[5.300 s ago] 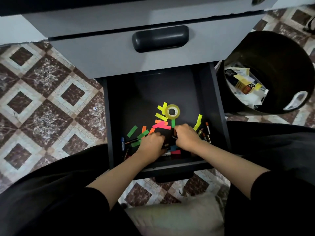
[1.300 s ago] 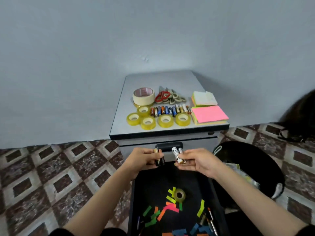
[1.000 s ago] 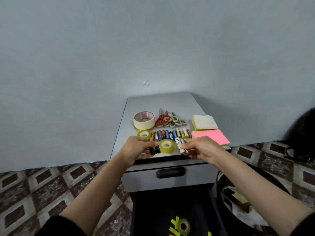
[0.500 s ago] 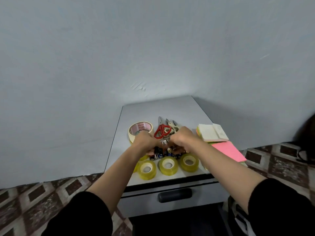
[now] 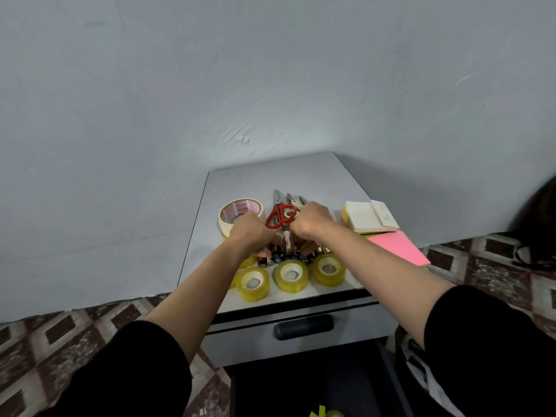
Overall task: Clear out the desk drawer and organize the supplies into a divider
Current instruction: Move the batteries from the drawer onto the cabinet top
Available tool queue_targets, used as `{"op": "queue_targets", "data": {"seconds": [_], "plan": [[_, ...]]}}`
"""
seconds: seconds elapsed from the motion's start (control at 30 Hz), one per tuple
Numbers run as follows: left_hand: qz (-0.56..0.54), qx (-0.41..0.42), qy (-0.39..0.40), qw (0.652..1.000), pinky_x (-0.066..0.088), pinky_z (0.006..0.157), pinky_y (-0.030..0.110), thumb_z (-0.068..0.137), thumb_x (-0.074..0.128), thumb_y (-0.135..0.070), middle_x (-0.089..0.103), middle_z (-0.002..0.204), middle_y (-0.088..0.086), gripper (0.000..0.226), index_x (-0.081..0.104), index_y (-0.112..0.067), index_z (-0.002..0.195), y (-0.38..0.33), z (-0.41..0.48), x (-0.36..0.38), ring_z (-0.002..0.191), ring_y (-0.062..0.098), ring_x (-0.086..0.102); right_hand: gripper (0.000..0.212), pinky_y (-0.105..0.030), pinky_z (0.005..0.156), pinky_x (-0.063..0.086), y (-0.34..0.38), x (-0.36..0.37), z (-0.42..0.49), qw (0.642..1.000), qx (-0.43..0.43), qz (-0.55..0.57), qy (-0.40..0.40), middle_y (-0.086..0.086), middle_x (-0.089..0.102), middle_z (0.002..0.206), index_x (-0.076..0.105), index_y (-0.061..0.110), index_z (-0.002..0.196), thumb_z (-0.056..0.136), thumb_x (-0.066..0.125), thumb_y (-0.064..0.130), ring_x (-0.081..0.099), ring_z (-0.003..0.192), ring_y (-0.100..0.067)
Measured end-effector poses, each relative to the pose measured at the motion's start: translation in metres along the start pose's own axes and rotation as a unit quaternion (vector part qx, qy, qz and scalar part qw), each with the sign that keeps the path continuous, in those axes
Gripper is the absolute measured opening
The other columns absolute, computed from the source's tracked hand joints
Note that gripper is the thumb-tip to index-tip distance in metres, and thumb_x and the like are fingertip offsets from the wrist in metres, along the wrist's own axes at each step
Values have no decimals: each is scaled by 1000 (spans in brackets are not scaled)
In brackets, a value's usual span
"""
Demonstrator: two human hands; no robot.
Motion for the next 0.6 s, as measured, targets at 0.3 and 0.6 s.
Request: {"op": "queue_targets", "data": {"seconds": [0.3,0.6], "plan": [[-10,17,-22,1000,59,72,35,76,68,5,65,69,13,4,67,1,76,5,-10,-5,53,17,62,29,-30,79,55,-3,-7,-1,998,-19,-44,-46,-14,62,114,57,0,115,88,60,9,64,98,-29],[-119,109,-50,986,51,55,17,80,68,-1,62,66,5,10,66,-9,74,2,-63,-14,49,6,55,4,-27,50,56,-5,-16,-45,995,-64,74,17,-14,66,70,64,-3,83,82,66,0,62,49,-19]]}}
Point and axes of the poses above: each hand's wrist, its own z-axis towards the middle knuckle, its own x-axis out of the palm, y = z × x, the point moved 5 cm from there along z, towards the middle knuckle
